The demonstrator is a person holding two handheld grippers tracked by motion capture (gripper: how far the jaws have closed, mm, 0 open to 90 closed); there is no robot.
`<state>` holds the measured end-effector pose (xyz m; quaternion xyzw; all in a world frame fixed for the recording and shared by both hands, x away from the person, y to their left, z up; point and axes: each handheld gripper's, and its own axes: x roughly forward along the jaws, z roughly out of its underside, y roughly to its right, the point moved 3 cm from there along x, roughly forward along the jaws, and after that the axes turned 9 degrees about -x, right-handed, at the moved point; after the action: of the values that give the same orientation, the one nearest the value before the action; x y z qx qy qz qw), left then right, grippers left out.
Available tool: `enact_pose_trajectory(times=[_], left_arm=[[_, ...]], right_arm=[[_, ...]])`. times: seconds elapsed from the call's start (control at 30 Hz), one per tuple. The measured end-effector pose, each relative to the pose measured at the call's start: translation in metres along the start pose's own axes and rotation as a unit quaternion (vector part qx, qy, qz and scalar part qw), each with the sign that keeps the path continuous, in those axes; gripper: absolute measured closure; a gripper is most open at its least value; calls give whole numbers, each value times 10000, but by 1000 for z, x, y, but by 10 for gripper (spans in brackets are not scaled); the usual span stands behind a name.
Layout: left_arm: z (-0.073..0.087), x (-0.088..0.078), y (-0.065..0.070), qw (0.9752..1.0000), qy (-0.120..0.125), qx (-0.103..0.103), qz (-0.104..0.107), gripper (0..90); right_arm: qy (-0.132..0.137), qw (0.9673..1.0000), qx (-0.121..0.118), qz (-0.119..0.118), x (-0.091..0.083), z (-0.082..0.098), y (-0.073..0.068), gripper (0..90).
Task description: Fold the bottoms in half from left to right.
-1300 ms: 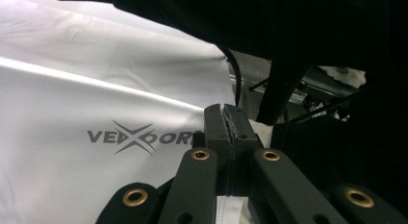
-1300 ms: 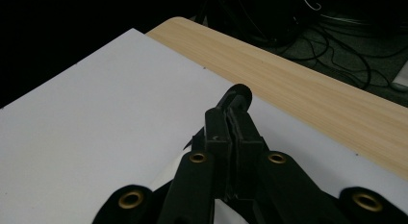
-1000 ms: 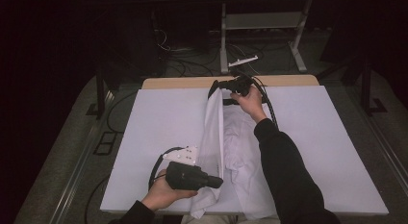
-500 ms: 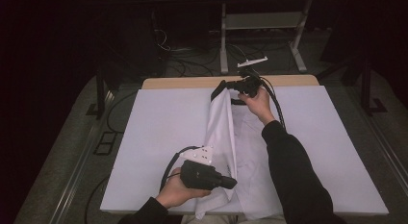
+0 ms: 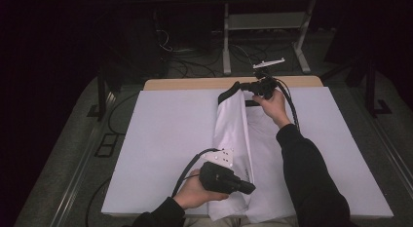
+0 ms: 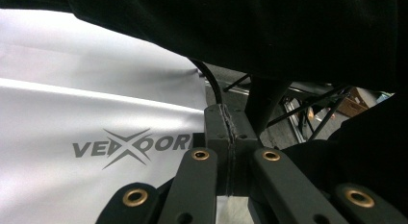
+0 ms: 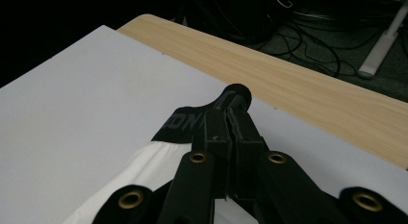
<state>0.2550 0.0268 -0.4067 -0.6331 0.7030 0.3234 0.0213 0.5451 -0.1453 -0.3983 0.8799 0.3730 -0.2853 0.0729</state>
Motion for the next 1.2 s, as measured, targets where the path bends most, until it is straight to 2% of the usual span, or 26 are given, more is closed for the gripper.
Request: enact_pose_trajectory(times=[0.73,0.93,1.2], left_arm=[[-25,37,-2,9996,-8,84,260,890],[-29,48,-7,9995,46,44,319,890],[-36,61,-12,9993,4,15,377,889]], right_arm=[[-20,9999,10,103,-31,11,27,866],[-24,10000,49,83,-33,14,35,866],[-78,9999,93,43,-35,19,45,866]])
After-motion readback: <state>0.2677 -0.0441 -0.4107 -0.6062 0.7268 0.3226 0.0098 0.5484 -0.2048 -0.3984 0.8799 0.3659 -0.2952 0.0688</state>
